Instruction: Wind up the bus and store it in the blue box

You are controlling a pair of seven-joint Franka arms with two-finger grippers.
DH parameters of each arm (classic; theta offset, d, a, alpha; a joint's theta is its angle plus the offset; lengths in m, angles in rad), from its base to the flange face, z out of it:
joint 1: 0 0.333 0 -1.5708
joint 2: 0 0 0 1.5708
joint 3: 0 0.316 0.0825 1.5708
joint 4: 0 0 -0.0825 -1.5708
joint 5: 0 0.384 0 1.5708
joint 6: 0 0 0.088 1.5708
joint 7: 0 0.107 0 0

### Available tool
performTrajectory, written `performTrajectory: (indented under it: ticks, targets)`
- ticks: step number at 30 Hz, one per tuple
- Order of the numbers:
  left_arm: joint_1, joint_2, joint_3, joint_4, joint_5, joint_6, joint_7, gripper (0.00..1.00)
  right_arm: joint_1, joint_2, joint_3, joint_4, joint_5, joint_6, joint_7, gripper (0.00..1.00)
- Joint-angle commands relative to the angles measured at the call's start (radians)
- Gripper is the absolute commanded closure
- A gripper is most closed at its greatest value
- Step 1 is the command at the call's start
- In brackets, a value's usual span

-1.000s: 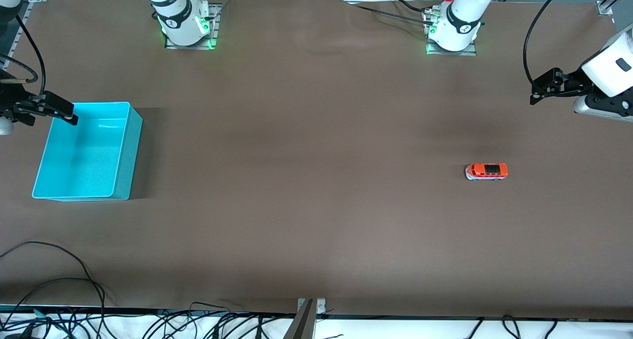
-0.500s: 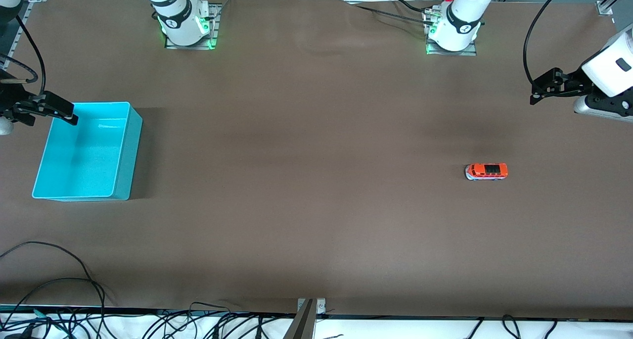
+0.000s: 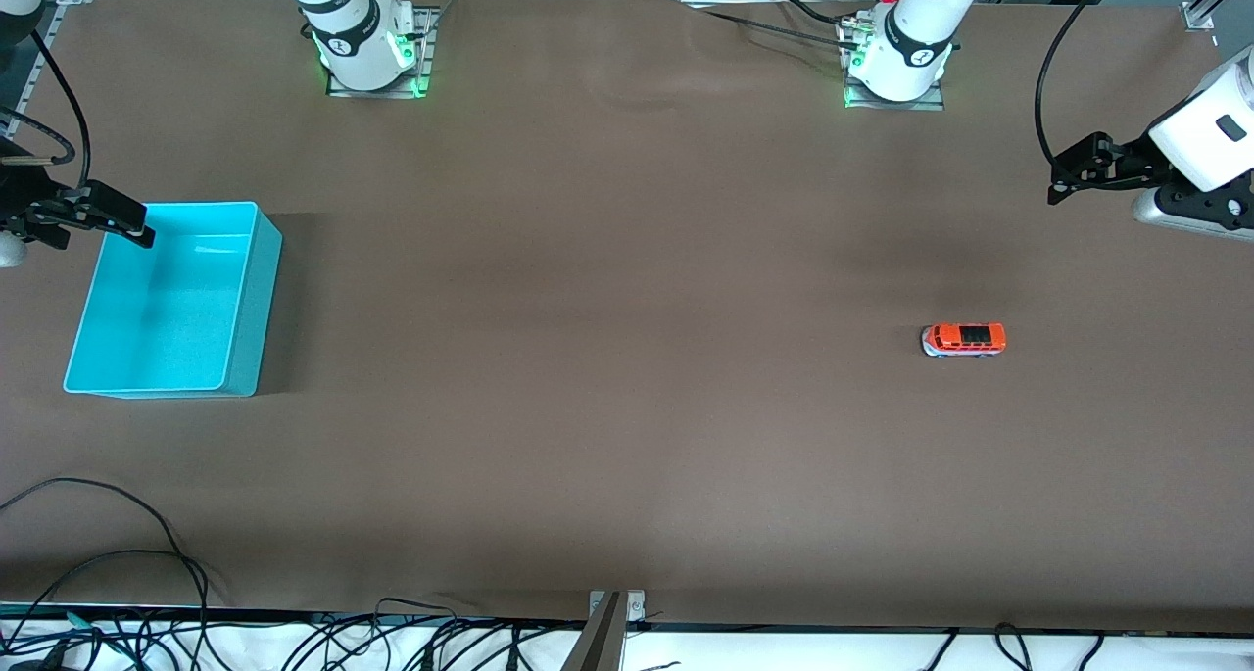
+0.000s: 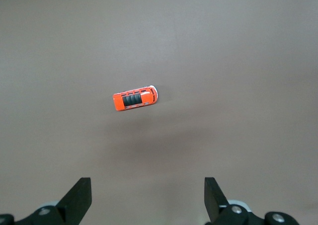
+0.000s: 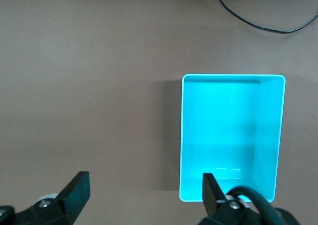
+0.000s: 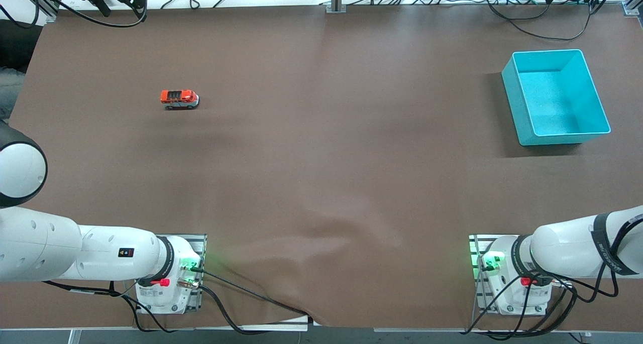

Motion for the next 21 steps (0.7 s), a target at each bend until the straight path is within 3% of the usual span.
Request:
performTrajectory:
  ticks: [1,14,21]
  targets:
    - [0.001,0.015,-0.001,0.018,-0.027,-0.027,0.0,0.0,0.0,0.008,-0.001,0.02,0.018,-0.007,0.007,0.0]
    - [-0.001,0.043,-0.001,0.022,-0.036,-0.081,0.009,0.0,0.0,0.008,-0.001,0.02,0.018,-0.007,0.007,0.0]
    - [0.008,0.053,0.002,0.022,-0.03,-0.076,0.159,0.0,0.0,0.008,-0.002,0.02,0.018,-0.007,0.006,0.0]
